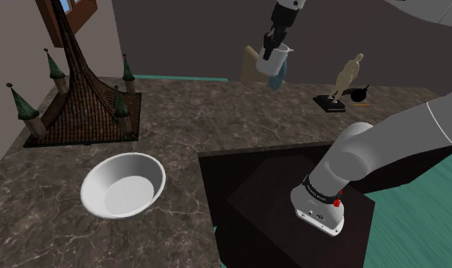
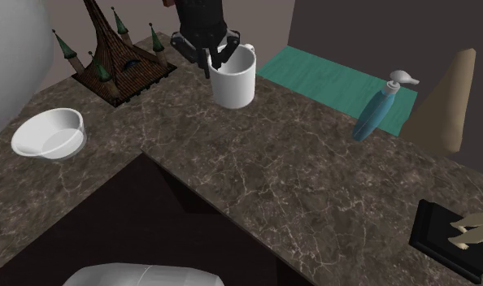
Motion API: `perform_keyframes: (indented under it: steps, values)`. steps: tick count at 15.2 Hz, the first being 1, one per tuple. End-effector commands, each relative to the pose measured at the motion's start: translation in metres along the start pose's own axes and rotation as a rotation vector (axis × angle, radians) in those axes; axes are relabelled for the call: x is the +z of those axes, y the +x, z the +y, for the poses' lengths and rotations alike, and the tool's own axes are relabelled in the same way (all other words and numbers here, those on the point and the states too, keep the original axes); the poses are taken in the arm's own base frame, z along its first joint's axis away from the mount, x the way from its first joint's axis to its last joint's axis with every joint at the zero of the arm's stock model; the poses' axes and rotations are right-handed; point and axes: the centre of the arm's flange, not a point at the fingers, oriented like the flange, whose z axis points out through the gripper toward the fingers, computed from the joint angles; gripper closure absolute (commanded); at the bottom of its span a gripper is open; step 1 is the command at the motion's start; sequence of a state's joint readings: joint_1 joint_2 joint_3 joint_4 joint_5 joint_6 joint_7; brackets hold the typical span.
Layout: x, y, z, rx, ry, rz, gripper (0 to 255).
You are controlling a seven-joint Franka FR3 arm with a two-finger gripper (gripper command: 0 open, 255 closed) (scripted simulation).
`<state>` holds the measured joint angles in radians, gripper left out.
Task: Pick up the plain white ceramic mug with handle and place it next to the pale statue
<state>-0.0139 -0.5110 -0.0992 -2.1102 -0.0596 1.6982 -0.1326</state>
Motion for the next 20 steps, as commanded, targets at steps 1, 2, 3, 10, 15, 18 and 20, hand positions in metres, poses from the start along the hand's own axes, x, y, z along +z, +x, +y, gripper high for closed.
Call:
perform_keyframes:
  steps: [1,2,3,10,15,18,20]
  values:
    - [-0.011,0.001,0.0,0.0,0.0,0.0,255]
    - [-0.016,0.002,0.0,0.0,0.0,0.0,255]
    - [-0.022,0.002,0.0,0.0,0.0,0.0,255]
    - [-0.058,0.005,0.001,0.0,0.0,0.0,255]
    - [-0.085,0.008,0.001,0.0,0.0,0.0,255]
    - [-0.1,0.009,0.002,0.0,0.0,0.0,255]
    - [-0.111,0.01,0.002,0.0,0.0,0.0,255]
